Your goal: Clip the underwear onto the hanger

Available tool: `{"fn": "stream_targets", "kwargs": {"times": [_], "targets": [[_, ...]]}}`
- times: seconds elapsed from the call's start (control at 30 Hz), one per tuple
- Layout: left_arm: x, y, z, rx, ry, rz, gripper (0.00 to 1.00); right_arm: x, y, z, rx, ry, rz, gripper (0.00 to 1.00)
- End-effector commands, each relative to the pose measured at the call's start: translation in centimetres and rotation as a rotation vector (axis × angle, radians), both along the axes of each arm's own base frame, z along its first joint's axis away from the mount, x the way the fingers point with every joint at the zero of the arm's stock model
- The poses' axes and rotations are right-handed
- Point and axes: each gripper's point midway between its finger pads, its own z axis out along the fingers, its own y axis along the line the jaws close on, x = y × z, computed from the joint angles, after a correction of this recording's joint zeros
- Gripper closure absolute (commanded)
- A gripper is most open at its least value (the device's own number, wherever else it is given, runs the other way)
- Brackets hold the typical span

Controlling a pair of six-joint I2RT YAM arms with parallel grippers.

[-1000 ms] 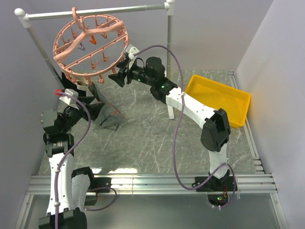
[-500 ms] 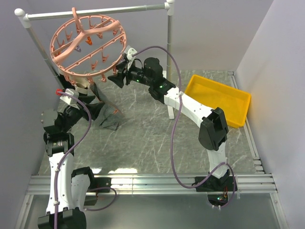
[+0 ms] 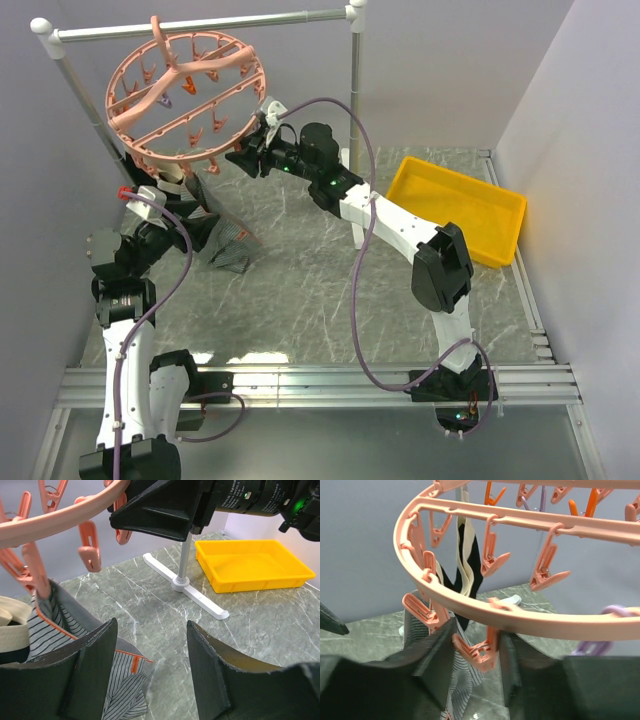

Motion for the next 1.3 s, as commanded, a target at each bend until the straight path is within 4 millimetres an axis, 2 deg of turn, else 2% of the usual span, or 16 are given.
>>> {"fn": "stream_targets", "kwargs": {"times": [0.0,0.23,0.4,0.47,0.5,0.63,0.7,0.9,1.1,1.27], "targets": [[-0.1,-0.2,1.5,0.035,-0.062,-0.013,0.37,-0.4,0.1,3.3,0.071,-0.071,0.011,0.61],[0.4,-0.1,1.3,0.061,-0.068,-0.004,0.38,-1.1,-0.4,4.4,0.093,-0.027,0.02,0.83],[1.5,0.1,2.1,0.082,-0.106,0.049,0.38,-1.3,-0.7,4.9,0.118,0.061,0.006,0.99],[1.8,-0.6,2.7,0.091,-0.139,0.042,0.38,-1.4,-0.6,4.9,0.124,0.104,0.0,1.0],[2.3,-0.3,3.0,0.09,-0.149,0.083,0.38,-1.1,-0.8,5.0,0.13,0.117,-0.021,1.0],[2.9,-2.6,4.0,0.1,-0.202,0.073,0.37,-1.2,-0.6,5.0,0.141,0.189,-0.054,1.0],[3.7,-2.8,4.2,0.129,-0.231,0.093,0.37,-1.4,-0.6,5.4,0.156,0.221,-0.065,1.0],[6.7,-2.7,4.6,0.106,-0.223,0.204,0.36,-1.8,-0.7,6.0,0.184,0.293,-0.092,1.0],[8.1,-2.9,5.7,0.085,-0.258,0.234,0.36,-2.1,-0.7,5.9,0.183,0.324,-0.113,1.0],[9.1,-3.0,5.1,0.1,-0.257,0.25,0.38,-2.2,-0.8,5.6,0.182,0.345,-0.121,1.0]]}}
